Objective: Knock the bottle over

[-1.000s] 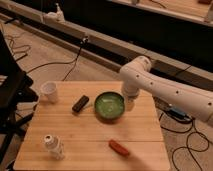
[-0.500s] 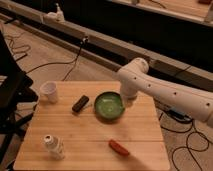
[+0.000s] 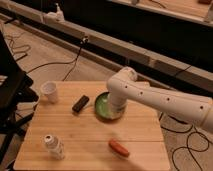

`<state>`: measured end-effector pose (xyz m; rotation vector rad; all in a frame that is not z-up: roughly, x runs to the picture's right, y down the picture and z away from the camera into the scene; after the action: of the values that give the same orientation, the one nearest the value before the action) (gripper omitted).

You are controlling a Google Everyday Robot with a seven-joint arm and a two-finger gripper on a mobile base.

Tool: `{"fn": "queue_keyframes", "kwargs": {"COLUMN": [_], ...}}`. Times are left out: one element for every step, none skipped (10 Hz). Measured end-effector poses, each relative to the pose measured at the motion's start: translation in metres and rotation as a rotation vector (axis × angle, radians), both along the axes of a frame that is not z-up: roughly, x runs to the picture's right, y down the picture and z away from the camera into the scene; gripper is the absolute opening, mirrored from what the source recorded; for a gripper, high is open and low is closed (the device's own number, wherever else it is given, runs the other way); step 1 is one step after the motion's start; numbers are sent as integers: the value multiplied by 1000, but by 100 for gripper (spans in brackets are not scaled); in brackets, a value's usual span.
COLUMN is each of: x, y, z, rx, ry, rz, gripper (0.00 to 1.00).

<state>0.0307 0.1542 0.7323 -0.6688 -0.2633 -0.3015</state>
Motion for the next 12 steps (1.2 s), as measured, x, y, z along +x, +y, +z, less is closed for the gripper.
{"fn": "queue_keyframes", "kwargs": {"x": [-17,-34,-49,-67,-84,-98,-107,-108,-108,-107,-105,-103], "y": [14,28,38,50,60,68,73,73,73,72,70,69], "z": [-9,-19,-29,-41,-53,-66,-75,-76,-76,-76,-75,-74], "rx": [-27,-55,-82,-115,-139,-158,-169,-170,-170,-169,-167,-171], "ry": [-55,-115,-167,-235,-297,-363,-405,-408,-408,-407,-401,-394], "rz": [-23,-43,-54,-61,-70,-87,-98,-99,-99,-98,-99,-102], "gripper": [0,0,0,0,0,0,0,0,0,0,0,0]}}
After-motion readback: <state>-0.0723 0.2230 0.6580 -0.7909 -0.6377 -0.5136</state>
